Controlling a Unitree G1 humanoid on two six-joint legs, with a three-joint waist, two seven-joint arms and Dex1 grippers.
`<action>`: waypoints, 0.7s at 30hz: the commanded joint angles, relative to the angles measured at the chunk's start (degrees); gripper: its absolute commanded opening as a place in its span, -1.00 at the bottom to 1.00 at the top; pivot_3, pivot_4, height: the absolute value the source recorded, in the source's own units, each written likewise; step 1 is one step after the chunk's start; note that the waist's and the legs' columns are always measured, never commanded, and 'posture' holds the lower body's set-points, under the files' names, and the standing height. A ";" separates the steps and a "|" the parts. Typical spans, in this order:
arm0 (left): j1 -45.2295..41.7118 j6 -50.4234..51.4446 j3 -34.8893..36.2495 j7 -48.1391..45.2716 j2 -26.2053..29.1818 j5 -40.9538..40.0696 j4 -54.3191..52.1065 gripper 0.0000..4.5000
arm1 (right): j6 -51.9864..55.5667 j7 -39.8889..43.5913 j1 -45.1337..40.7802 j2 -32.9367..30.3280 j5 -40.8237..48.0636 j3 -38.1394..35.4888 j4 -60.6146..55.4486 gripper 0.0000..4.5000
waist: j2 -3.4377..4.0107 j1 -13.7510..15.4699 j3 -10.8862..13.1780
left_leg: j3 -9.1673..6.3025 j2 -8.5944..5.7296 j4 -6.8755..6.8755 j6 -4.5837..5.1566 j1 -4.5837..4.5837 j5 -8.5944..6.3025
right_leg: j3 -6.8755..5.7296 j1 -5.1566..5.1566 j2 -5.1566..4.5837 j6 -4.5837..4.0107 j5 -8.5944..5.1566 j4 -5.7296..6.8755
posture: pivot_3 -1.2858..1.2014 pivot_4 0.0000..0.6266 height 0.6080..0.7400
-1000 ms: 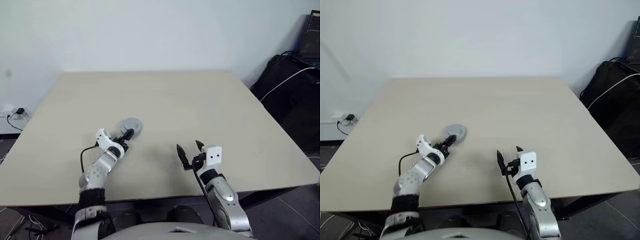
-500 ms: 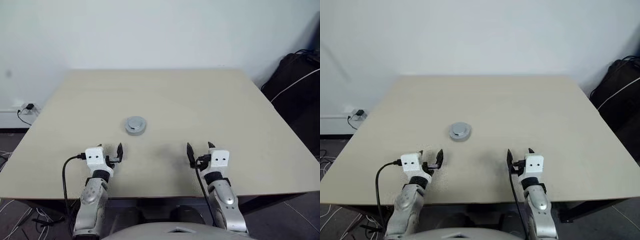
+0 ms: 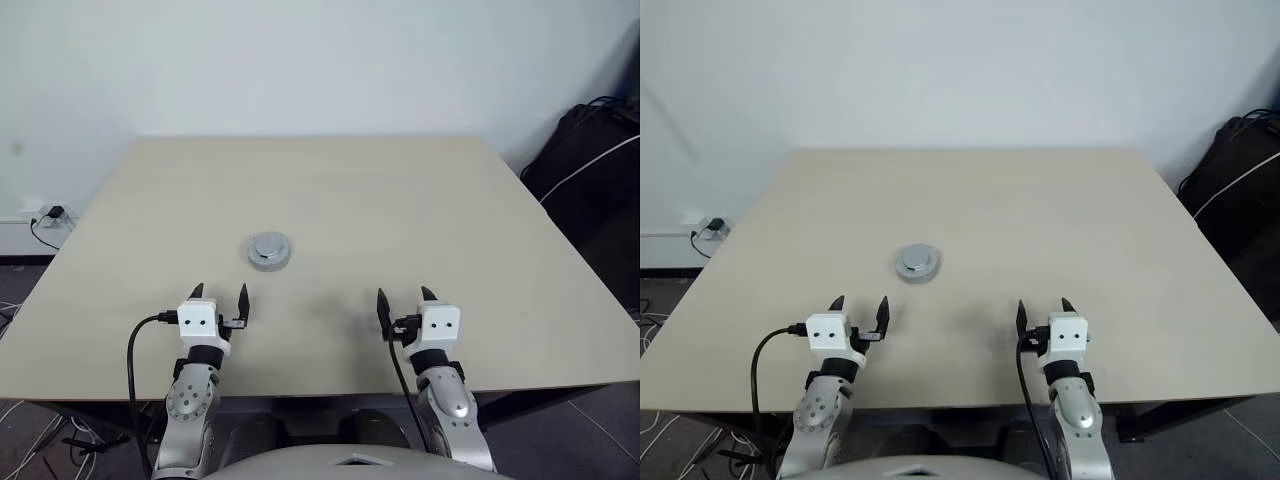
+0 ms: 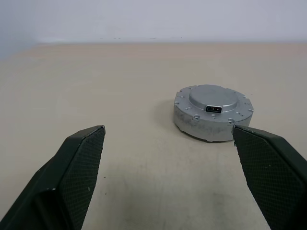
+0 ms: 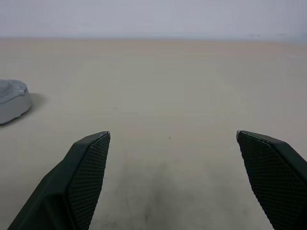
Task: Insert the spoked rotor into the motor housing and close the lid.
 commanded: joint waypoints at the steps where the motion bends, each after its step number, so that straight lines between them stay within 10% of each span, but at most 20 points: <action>1: -0.37 -0.97 -0.02 -0.10 -0.21 -0.03 -0.55 0.99 | 0.23 -0.53 -0.39 0.25 -0.36 0.37 -3.29 1.00 | 0.00 0.00 0.00 | 0.00 0.00 0.00 0.00 0.00 0.00 | 0.00 0.00 0.00 0.00 0.00 0.00 | 0.03 -1.00 1.00; 21: -1.19 -0.54 -0.26 0.44 -0.60 0.81 0.51 0.99 | 2.49 -0.82 -1.87 -0.13 -0.38 1.21 -4.46 1.00 | -0.04 0.00 0.02 | 0.00 0.00 0.01 0.01 -0.01 0.00 | -0.01 0.00 0.00 0.00 0.00 0.00 | 0.03 -1.00 1.00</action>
